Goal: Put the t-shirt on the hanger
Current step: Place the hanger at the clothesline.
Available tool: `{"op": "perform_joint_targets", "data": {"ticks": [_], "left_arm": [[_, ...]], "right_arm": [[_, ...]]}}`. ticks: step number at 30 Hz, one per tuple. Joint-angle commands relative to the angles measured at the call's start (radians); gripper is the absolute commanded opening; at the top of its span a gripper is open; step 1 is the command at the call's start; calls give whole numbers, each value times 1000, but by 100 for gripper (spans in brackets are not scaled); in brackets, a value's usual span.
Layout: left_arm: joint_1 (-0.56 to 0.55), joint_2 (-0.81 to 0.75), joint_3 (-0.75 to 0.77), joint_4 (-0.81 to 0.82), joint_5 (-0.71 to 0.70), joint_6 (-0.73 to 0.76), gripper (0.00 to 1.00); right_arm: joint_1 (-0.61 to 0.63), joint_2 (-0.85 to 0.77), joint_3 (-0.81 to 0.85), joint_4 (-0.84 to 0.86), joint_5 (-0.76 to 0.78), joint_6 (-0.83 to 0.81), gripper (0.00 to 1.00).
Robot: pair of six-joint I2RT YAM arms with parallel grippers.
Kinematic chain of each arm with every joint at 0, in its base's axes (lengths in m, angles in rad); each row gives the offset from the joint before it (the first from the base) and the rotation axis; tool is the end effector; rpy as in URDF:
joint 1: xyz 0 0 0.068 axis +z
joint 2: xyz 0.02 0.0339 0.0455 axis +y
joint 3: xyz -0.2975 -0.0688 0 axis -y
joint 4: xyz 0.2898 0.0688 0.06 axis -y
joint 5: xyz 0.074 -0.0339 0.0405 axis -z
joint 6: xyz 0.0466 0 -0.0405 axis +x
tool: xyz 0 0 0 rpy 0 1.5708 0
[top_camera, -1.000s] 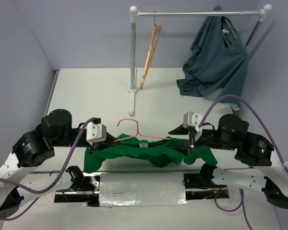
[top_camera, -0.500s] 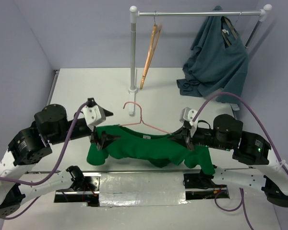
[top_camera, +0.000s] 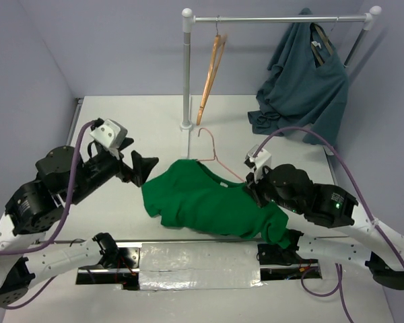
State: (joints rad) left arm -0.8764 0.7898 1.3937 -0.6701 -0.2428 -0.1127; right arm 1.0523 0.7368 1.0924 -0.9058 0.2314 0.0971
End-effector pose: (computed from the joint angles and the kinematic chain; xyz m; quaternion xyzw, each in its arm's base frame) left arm 0.0944 -0.0958 0.5309 0.1933 0.7034 -0.2441 0.6390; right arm 0.0847 0.1269 0.4081 -0.3483 0.7957 0.1792 0.4620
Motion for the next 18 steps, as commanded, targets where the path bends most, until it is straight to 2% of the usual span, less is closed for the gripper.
{"op": "perform_joint_targets", "data": {"ticks": [1,5,9,12,18], "left_arm": [[1,64,25,-2,-82,-105,99],[2,101,8,12,-62,-136,99],[2,57,-91,98,-145,-212,99],[2,-20,-200,203,-155,-263,99],[2,-118,-406,446,-29,-311,100]], "right_arm": [[-23,12,38,-28,159,93,0],[-29,64,84,-103,246,147,0],[-55,95,92,-120,330,168,0],[-133,130,138,-110,388,159,0],[-293,206,334,18,480,50,0]]}}
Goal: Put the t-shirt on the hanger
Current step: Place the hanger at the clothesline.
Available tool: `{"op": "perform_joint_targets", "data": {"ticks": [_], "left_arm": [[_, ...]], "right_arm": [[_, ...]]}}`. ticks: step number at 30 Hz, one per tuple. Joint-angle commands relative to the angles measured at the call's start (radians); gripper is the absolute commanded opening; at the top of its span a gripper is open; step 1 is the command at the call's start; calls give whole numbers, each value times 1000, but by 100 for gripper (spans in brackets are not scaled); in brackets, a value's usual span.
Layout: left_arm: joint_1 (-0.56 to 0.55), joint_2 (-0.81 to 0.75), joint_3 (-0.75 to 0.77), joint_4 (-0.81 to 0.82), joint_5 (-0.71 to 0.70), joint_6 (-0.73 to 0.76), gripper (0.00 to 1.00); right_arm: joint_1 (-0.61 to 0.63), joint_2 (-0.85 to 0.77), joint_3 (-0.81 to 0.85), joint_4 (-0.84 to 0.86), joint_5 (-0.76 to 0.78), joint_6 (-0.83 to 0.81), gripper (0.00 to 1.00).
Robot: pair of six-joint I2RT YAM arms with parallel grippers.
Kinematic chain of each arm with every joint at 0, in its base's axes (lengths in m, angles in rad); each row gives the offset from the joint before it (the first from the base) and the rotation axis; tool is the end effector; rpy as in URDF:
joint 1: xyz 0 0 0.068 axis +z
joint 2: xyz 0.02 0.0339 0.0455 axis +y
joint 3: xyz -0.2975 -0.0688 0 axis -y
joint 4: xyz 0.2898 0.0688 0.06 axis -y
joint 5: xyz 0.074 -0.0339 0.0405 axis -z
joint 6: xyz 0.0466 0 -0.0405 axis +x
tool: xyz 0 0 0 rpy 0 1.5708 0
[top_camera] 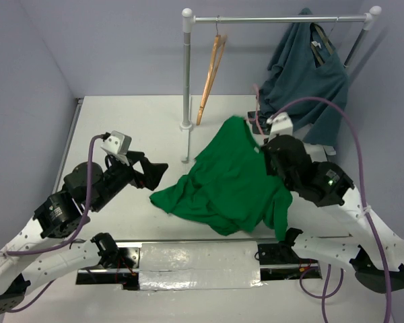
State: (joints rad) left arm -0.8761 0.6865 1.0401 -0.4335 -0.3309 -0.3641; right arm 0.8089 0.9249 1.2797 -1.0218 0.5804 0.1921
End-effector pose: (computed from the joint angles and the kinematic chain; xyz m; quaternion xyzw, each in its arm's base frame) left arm 0.1132 -0.1122 0.4493 0.0754 0.7294 -0.2903 0.6148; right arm 0.1432 0.1130 0.4381 -0.1426 0.8593 -0.0251 0.4906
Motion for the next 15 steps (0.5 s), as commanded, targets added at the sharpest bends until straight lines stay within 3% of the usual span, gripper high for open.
{"op": "perform_joint_targets", "data": {"ticks": [1,3,8,15], "left_arm": [[2,-13,-67,229,69,-67,99],[0,-4,-113,282,81,-90,99],[2,2,-267,424,113,-105,99],[0,111,-292,493,99,-75,100]], "right_arm": [[-72,37,179,135,142,-62,0],[-88,89,268,166,160,-92,0],[-138,140,300,379,168,-238,0],[-237,258,415,508,99,-338,0]]}}
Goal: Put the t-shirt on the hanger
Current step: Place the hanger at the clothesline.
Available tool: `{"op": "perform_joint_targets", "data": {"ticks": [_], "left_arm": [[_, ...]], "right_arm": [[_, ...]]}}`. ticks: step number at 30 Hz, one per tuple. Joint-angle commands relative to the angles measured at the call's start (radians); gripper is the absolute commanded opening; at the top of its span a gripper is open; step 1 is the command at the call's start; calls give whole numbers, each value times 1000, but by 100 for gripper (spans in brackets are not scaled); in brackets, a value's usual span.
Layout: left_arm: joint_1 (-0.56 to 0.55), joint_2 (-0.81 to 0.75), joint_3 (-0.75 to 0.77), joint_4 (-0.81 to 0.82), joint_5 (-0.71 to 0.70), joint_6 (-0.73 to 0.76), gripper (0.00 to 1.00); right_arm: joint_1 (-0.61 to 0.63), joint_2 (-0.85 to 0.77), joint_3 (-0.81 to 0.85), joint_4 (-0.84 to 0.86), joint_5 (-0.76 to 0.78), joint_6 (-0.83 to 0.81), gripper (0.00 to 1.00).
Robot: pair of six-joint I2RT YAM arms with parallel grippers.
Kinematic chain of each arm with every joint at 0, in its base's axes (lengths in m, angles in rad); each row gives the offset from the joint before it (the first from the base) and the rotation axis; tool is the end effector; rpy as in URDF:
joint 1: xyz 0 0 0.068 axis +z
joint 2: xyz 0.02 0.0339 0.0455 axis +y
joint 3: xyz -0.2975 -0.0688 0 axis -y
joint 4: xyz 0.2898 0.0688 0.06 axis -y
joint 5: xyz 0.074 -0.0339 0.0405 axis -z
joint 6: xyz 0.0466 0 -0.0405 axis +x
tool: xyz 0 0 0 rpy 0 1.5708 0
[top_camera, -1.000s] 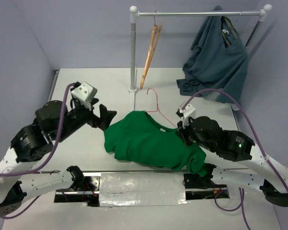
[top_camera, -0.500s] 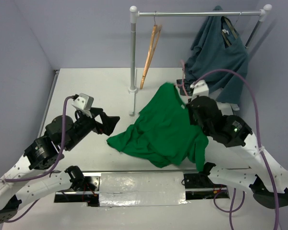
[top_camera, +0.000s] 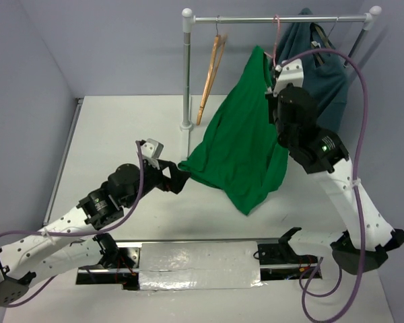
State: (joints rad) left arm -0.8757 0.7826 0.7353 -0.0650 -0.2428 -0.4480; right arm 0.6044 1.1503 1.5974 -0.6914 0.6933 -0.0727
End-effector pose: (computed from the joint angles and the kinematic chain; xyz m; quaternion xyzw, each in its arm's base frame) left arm 0.1494 -0.1617 0.3561 0.0782 0.7405 -0.3352 0.5773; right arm 0.2148 0.1122 0.5379 -0.0488 0.7685 -0.1062 0.6291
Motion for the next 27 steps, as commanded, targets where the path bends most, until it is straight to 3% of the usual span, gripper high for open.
{"op": "perform_joint_targets", "data": {"ticks": [1,9,18,27], "left_arm": [[0,21,12,125,11,12,99],[-3,-91,-142,228,19,31,99],[-5,-117,-166,212,36,32,99],[-5,-117,-172,211,40,31,100]], "right_arm": [[-44,49,140,178,-20,-76,0],[-193,137,219,273,-132,-90,0],[-249,284,363,250,-127,-101,0],[-305,333,277,343,-126,-78,0]]}}
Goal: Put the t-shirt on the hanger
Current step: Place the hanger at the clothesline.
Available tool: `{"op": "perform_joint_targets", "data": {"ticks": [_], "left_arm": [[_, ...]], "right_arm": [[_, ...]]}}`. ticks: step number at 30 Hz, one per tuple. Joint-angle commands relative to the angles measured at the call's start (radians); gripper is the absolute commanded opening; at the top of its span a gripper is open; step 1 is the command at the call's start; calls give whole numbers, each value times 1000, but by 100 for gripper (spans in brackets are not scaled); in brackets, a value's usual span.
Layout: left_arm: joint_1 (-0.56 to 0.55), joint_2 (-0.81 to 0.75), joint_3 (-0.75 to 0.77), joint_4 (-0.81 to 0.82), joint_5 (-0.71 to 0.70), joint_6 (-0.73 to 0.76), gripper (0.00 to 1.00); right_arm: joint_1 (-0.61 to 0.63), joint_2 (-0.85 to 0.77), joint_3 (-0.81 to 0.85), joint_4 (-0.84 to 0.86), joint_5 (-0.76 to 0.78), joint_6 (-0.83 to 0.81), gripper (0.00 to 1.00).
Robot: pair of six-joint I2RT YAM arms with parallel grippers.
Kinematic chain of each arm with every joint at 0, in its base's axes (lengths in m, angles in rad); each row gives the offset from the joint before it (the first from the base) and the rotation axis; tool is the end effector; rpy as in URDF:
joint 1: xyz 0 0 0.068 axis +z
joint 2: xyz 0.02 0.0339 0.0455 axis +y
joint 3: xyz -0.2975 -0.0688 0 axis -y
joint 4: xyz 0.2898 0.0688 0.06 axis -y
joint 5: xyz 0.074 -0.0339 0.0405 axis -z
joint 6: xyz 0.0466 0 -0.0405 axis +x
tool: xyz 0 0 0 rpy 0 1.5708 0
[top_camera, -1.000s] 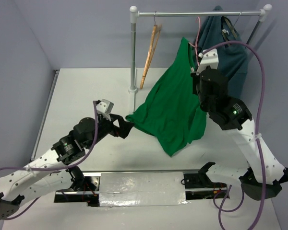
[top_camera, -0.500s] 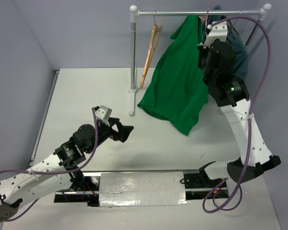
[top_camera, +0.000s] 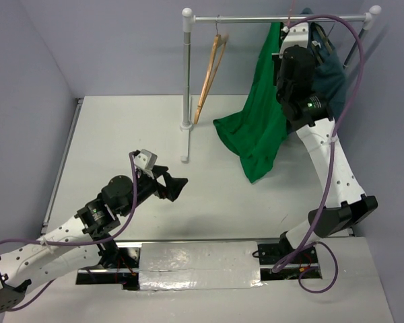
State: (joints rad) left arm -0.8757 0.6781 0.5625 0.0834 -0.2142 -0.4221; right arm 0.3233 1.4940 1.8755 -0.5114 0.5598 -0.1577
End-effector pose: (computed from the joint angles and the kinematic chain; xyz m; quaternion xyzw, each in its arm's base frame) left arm 0.1373 -0.1492 0.3225 0.0882 0.7127 -0.3568 0.5975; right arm 0.3457 0.0897 0.5590 0.0050 0.7449 -0.1545 0.6490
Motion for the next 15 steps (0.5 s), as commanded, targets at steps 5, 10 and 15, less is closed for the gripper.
{"op": "perform_joint_targets", "data": {"ticks": [5,10,15], "left_arm": [[-5,-15,-1,64,12,6,99],[-3,-14,-3,59,3,9,99],[-5,-17,-3,58,-1,13,99]], "right_arm": [[-79,18,-47,194,-70,56,0],[-90,43,-85,215,-90,79,0],[-93,37,-128,246,-104,87,0]]}}
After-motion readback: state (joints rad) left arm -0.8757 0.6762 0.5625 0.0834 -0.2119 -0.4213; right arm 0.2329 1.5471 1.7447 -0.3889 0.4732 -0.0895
